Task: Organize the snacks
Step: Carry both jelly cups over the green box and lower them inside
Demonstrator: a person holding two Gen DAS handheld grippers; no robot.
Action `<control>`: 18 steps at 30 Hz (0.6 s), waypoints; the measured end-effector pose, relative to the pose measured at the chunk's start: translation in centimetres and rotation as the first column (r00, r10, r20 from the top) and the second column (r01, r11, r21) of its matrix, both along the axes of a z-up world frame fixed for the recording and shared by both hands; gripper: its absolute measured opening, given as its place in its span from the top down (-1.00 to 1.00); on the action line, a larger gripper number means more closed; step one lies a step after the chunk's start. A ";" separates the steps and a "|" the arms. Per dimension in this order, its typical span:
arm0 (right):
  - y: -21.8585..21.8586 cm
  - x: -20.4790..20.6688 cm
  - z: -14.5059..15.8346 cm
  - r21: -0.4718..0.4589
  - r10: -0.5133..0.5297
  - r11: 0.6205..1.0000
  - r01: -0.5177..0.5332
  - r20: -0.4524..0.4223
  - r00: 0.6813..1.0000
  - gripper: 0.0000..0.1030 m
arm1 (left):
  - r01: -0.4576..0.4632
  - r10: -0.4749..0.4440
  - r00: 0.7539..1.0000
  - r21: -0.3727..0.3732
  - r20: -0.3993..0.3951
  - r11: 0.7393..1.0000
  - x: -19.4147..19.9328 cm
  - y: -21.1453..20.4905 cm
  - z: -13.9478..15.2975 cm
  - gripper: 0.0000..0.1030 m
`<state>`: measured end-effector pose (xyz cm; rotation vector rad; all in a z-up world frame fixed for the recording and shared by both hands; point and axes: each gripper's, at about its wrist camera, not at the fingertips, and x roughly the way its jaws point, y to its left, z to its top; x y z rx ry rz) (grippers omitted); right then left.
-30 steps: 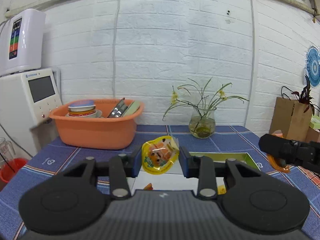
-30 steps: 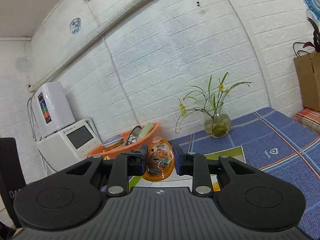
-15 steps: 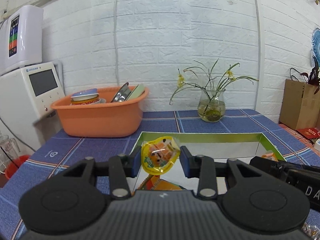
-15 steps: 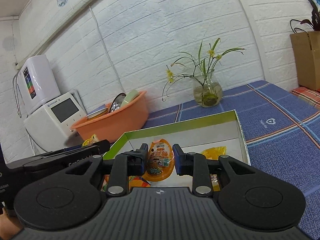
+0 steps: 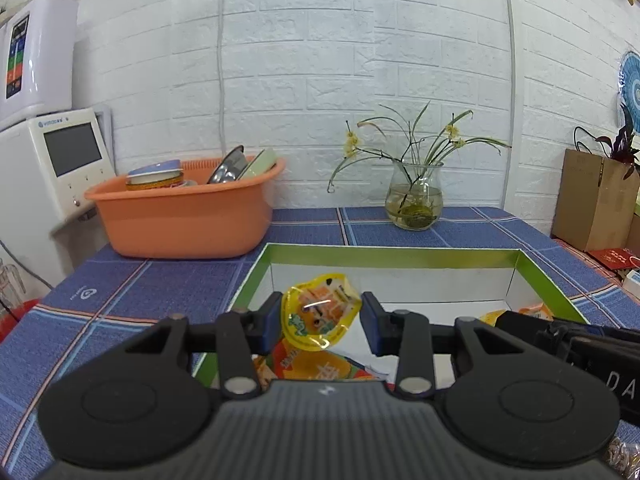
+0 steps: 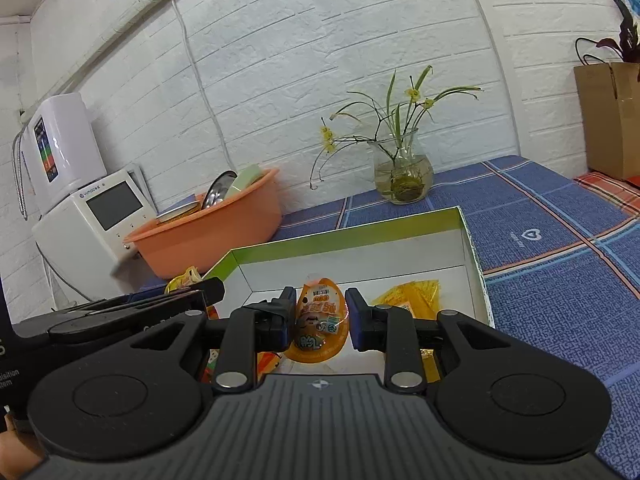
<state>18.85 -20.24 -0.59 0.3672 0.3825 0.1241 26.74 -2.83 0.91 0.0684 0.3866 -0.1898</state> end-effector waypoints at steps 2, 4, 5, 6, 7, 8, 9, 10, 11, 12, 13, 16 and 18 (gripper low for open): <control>0.0 0.2 -0.1 -0.002 -0.003 1.000 0.003 -0.008 1.000 0.07 | -0.006 0.006 1.000 0.006 -0.011 1.000 0.2 0.0 -0.3 0.25; 0.0 0.3 -0.3 -0.013 -0.009 1.000 0.009 -0.019 1.000 0.07 | -0.007 0.007 1.000 0.006 -0.021 1.000 0.3 0.0 -0.4 0.24; 0.0 0.3 -0.4 -0.017 -0.010 1.000 0.010 -0.025 1.000 0.07 | -0.008 0.009 1.000 0.007 -0.024 1.000 0.4 0.0 -0.4 0.23; 0.0 0.5 -0.5 -0.021 -0.008 1.000 0.008 -0.031 0.999 0.06 | -0.009 0.010 1.000 0.009 -0.025 1.000 0.4 0.0 -0.5 0.23; 0.1 0.5 -0.5 -0.025 -0.006 1.000 0.005 -0.036 0.999 0.06 | -0.009 0.010 1.000 0.010 -0.027 1.000 0.4 0.0 -0.5 0.23; 0.1 0.5 -0.6 -0.032 -0.006 0.999 0.005 -0.037 0.999 0.06 | -0.007 0.007 1.000 0.011 -0.029 1.000 0.4 -0.1 -0.6 0.23; 0.3 0.5 -0.7 -0.042 -0.008 0.999 0.007 -0.037 0.999 0.05 | -0.005 0.005 1.000 0.010 -0.031 1.000 0.5 -0.1 -0.6 0.22; 0.4 0.5 -0.7 -0.051 -0.008 0.999 0.006 -0.038 0.999 0.05 | -0.005 0.005 0.999 0.010 -0.033 1.000 0.5 -0.1 -0.7 0.21; 0.4 0.5 -0.7 -0.054 -0.009 0.998 0.007 -0.039 0.999 0.05 | -0.005 0.005 0.999 0.010 -0.034 1.000 0.5 -0.1 -0.7 0.21; 0.4 0.5 -0.8 -0.055 -0.010 0.998 0.008 -0.040 0.999 0.05 | -0.005 0.005 0.999 0.010 -0.036 1.000 0.5 -0.1 -0.8 0.21; 0.4 0.5 -0.8 -0.056 -0.011 0.998 0.009 -0.041 0.999 0.05 | -0.006 0.007 0.999 0.010 -0.039 1.000 0.6 -0.1 -0.8 0.21; 0.4 0.5 -0.7 -0.058 -0.015 0.998 0.012 -0.038 0.999 0.05 | -0.011 0.011 0.999 0.003 -0.037 1.000 0.6 0.0 -0.8 0.21; 0.4 0.5 -0.6 -0.060 -0.017 0.998 0.015 -0.034 0.999 0.05 | -0.013 0.013 0.999 0.000 -0.030 1.000 0.5 0.0 -0.7 0.21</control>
